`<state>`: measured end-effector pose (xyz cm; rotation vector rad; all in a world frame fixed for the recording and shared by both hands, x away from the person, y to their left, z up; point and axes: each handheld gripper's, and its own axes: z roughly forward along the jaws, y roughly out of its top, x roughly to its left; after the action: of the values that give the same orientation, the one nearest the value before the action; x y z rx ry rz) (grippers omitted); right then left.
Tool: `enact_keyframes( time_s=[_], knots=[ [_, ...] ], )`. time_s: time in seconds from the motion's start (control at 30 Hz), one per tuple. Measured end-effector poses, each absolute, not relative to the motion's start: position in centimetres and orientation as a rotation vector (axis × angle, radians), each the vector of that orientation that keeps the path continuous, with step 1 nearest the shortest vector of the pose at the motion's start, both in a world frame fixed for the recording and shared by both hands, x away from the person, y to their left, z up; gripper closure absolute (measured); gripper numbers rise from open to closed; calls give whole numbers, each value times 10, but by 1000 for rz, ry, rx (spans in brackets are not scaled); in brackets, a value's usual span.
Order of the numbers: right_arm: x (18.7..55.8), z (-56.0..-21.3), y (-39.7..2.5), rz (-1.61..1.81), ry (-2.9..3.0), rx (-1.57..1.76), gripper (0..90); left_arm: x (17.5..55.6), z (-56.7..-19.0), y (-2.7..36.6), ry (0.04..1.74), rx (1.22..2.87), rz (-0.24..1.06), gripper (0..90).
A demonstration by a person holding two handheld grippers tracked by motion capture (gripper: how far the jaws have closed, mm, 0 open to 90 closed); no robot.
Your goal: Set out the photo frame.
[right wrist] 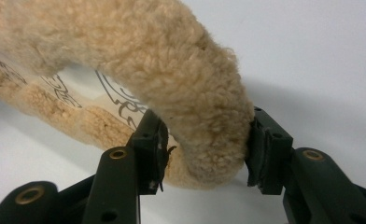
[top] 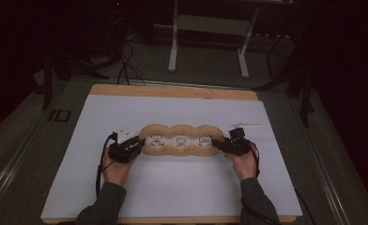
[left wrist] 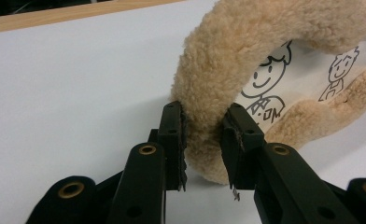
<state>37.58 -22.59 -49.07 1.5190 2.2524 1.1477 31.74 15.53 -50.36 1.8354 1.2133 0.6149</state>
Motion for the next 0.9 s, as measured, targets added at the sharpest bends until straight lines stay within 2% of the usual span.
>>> enact_keyframes(
  time_s=[0.73,0.9],
  knots=[
    [375,-495,-225,1141,2238,1522,520,315,-502,155,1215,1844,605,713],
    [376,-495,-226,1139,2250,1534,466,315,-503,156,1215,1843,589,657]
  ],
)
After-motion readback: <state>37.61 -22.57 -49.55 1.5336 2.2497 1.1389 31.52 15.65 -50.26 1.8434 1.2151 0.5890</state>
